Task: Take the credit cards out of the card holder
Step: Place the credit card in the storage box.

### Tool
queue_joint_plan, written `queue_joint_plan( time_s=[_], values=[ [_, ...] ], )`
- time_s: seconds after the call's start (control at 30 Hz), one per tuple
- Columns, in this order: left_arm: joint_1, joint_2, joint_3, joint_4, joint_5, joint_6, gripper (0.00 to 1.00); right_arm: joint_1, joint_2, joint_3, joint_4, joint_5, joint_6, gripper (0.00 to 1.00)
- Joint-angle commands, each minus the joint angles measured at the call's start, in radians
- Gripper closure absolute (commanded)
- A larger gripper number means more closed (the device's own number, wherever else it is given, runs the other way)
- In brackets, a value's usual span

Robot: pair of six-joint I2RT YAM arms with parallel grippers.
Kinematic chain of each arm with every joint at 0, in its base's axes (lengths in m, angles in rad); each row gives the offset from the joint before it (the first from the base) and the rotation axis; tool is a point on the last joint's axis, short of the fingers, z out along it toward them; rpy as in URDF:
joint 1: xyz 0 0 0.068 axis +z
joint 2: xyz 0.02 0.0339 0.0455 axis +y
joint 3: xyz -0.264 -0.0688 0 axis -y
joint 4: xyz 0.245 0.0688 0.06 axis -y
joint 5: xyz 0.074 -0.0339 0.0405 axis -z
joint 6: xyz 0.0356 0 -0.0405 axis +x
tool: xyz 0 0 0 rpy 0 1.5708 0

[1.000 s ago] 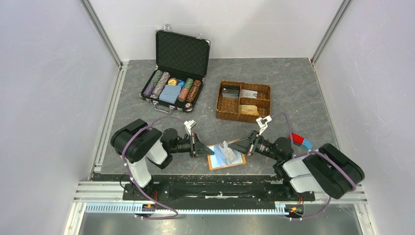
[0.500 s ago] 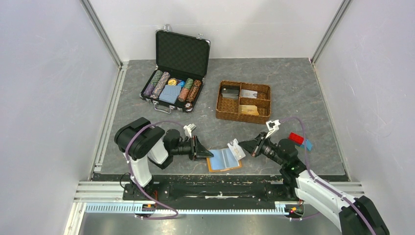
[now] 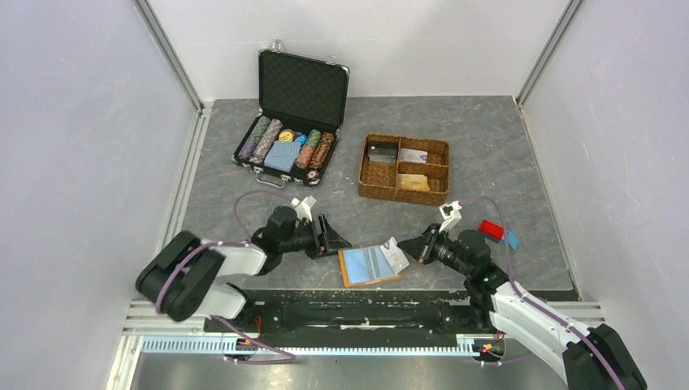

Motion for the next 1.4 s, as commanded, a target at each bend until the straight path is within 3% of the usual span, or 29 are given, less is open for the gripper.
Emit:
queue_joint_plan(
  time_s=[0.0, 0.1, 0.3, 0.47, 0.7, 1.0, 1.1, 1.23, 1.27, 1.33, 1.37],
  values=[
    [0.003, -0.228, 0.076, -0.382, -0.202, 0.155, 0.23, -0.003, -0.016, 0.018, 0.038, -0.027, 0.042, 1.0],
    [0.001, -0.372, 0.117, -0.529, -0.272, 0.18, 0.19, -0.002, -0.021, 0.021, 0.094, -0.056, 0.096, 1.0],
    [-0.055, -0.509, 0.18, -0.566, -0.236, 0.153, 0.17, -0.002, -0.047, -0.005, 0.287, -0.08, 0.255, 1.0],
    [-0.134, -0.465, 0.185, -0.388, -0.15, 0.073, 0.17, -0.002, -0.052, -0.033, 0.381, -0.074, 0.335, 1.0],
    [-0.266, -0.348, 0.229, -0.182, -0.144, 0.029, 0.17, 0.0, -0.043, -0.063, 0.505, -0.064, 0.429, 1.0],
    [-0.313, -0.233, 0.272, -0.033, -0.137, -0.015, 0.21, 0.003, -0.072, -0.094, 0.509, -0.041, 0.441, 1.0],
    [-0.316, -0.199, 0.271, 0.026, -0.126, -0.031, 0.32, 0.004, -0.062, -0.107, 0.535, -0.051, 0.441, 1.0],
    [-0.316, -0.189, 0.269, 0.055, -0.117, -0.036, 0.69, 0.002, -0.035, -0.116, 0.571, -0.096, 0.412, 1.0],
    [-0.316, -0.197, 0.267, 0.049, -0.118, -0.033, 0.82, 0.003, -0.029, -0.115, 0.568, -0.119, 0.385, 0.99],
    [-0.314, -0.225, 0.269, 0.01, -0.121, -0.015, 0.97, -0.003, -0.01, -0.087, 0.516, -0.186, 0.278, 0.93],
    [-0.314, -0.238, 0.273, -0.023, -0.121, 0.002, 0.98, -0.005, -0.004, -0.058, 0.428, -0.21, 0.216, 0.91]
  ],
)
